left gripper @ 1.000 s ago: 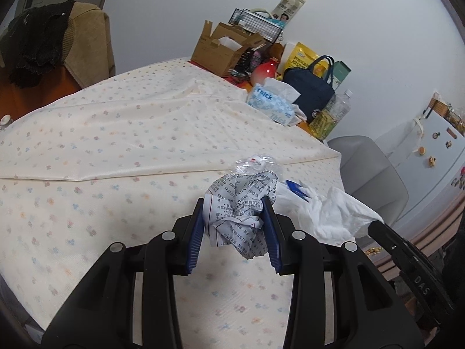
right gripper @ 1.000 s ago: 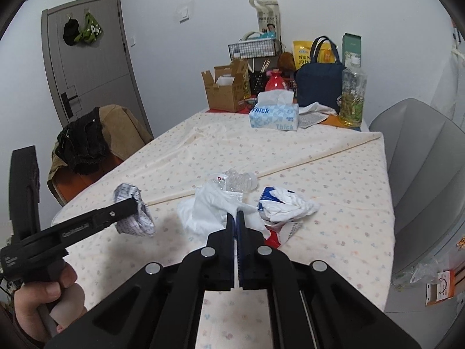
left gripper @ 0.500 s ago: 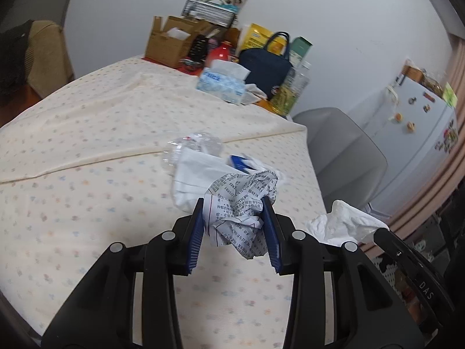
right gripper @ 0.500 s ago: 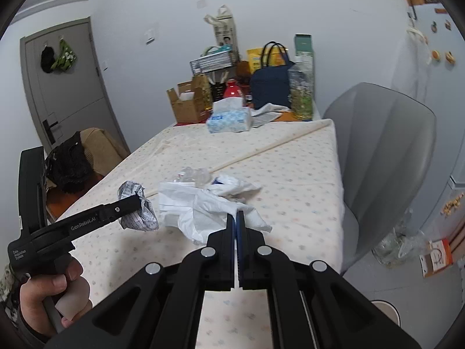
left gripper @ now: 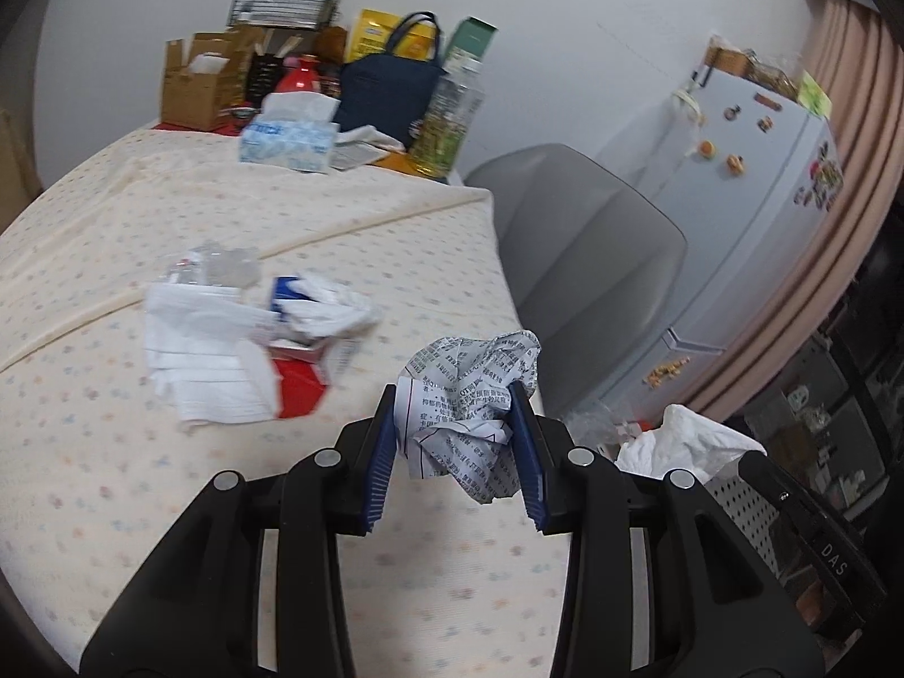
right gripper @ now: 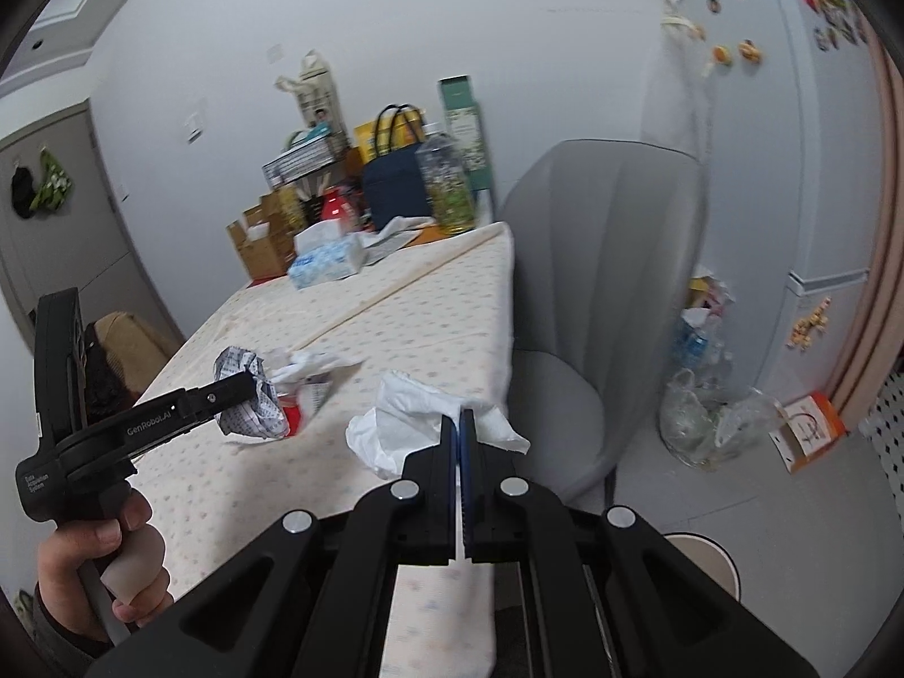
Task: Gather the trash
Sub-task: 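Carry the paper and tissue to the white bin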
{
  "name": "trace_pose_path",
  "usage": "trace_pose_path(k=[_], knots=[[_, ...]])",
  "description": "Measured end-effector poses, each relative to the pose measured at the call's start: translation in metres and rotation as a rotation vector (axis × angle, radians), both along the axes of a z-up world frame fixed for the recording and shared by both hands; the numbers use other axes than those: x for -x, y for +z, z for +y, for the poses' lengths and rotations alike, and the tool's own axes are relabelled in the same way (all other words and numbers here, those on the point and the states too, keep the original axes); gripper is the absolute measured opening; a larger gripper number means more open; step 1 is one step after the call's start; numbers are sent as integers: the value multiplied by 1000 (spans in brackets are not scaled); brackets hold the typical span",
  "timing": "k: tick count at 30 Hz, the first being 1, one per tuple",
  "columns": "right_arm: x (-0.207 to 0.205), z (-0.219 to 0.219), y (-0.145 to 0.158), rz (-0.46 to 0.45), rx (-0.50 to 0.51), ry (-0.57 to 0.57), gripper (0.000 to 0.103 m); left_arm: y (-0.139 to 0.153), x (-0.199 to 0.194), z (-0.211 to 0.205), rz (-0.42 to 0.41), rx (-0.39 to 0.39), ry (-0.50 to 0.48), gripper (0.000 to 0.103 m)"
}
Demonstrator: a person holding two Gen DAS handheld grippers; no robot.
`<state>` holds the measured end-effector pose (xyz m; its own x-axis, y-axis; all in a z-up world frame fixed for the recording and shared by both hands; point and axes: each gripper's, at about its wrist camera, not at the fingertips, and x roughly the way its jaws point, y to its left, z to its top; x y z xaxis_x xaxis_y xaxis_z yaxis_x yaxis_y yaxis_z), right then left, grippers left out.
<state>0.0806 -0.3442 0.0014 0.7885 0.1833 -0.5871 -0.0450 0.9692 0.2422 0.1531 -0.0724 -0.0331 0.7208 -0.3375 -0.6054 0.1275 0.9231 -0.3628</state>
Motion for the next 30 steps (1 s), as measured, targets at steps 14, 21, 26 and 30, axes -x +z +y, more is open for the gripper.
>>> trace_pose_path(k=[14, 21, 26, 30], knots=[[31, -104, -27, 50, -23, -210, 2, -8, -19, -133, 18, -71, -225, 38], [42, -143, -53, 100, -32, -292, 2, -28, -18, -189, 58, -101, -319, 38], [46, -169, -78, 144, -33, -354, 2, -45, -16, -218, 90, -121, -365, 38], [40, -181, -103, 187, -40, -388, 3, -54, -13, -227, 104, -137, -374, 38]])
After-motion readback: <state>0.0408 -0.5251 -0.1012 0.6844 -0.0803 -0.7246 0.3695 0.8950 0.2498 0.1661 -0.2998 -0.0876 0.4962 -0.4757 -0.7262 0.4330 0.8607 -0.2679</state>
